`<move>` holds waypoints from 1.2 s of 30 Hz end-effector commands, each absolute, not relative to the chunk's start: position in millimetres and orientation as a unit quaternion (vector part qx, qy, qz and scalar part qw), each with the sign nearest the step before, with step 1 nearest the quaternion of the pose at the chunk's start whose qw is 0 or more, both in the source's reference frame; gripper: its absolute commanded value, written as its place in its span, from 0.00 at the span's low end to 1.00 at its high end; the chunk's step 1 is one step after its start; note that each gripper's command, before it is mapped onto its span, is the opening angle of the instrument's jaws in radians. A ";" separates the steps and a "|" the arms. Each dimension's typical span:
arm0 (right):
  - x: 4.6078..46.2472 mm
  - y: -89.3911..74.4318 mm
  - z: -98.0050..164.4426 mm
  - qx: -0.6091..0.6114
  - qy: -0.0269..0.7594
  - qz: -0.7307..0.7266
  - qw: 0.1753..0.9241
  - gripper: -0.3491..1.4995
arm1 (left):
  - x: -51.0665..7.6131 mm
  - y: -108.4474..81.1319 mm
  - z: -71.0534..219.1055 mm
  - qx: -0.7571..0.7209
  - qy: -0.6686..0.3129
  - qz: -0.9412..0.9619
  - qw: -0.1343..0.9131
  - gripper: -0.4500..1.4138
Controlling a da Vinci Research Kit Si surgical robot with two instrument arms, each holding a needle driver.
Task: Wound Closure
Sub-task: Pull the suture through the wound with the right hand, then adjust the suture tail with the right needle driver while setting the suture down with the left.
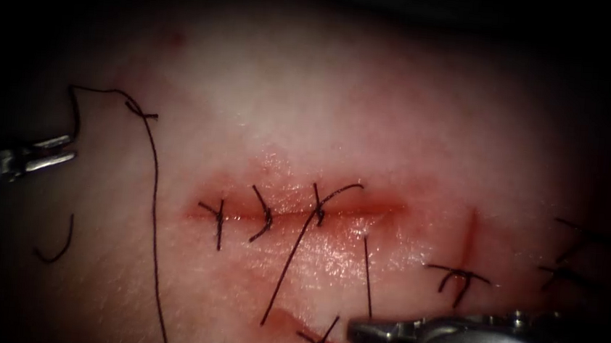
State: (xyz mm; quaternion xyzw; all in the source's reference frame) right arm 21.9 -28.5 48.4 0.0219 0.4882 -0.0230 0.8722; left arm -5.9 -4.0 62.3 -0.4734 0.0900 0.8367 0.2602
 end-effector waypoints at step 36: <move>16.5 -21.7 49.4 -0.046 0.460 -0.059 0.885 0.99 | -7.2 -4.0 63.5 -0.471 0.079 0.842 0.249 0.00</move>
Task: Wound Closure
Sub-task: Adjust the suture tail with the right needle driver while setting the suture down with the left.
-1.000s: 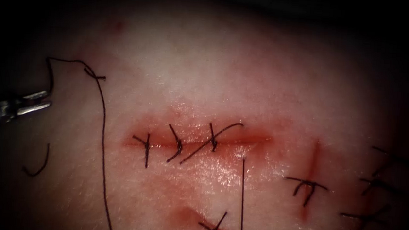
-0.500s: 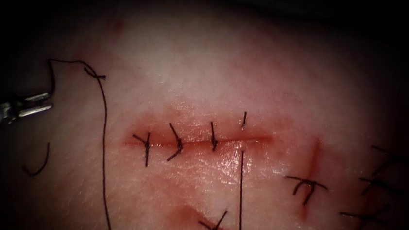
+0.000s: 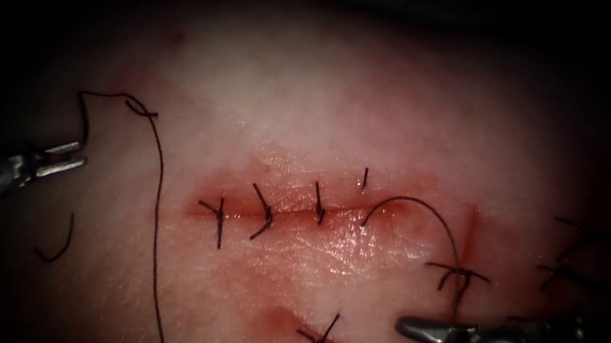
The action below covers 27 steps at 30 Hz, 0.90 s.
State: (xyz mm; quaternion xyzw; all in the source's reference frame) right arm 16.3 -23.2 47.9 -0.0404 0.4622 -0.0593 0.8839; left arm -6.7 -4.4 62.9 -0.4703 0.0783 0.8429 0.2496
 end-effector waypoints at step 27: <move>0.9 -10.7 48.7 -0.023 0.522 0.076 0.849 0.99 | -3.3 -3.8 62.7 -0.462 0.077 0.849 0.246 0.00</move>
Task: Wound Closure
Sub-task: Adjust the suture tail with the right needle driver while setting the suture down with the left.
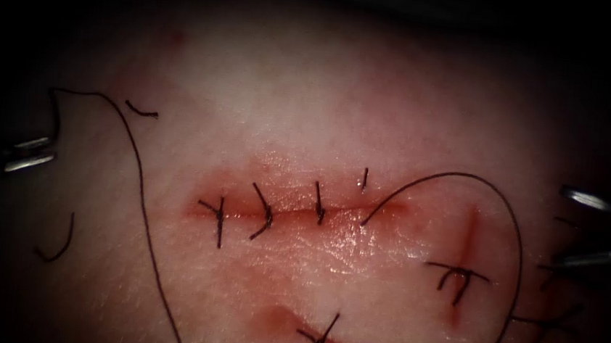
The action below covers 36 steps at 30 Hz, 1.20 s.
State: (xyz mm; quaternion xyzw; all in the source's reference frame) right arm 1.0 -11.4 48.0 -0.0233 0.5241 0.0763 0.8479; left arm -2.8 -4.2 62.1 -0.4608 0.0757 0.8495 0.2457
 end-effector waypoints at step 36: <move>17.9 -9.0 67.8 0.207 0.506 0.504 0.669 0.65 | -6.7 -4.1 63.7 -0.465 0.075 0.847 0.244 0.00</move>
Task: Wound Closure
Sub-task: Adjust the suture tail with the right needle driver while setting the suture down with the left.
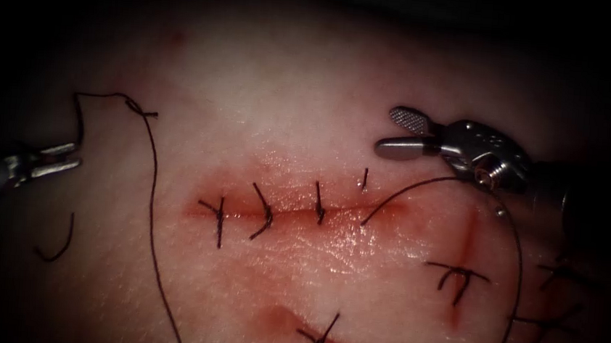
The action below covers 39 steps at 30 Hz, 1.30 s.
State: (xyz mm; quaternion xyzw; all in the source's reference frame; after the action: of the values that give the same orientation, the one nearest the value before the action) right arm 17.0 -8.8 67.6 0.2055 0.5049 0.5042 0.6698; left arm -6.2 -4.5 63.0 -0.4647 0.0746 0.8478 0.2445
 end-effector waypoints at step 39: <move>20.8 -7.6 64.7 0.197 0.510 0.448 0.708 0.00 | -7.1 -4.5 64.1 -0.461 0.064 0.851 0.243 0.00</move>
State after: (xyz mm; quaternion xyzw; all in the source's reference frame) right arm 19.9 -8.1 64.2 0.1954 0.5090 0.4475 0.7089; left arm -6.6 -4.9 63.4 -0.4592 0.0632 0.8524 0.2419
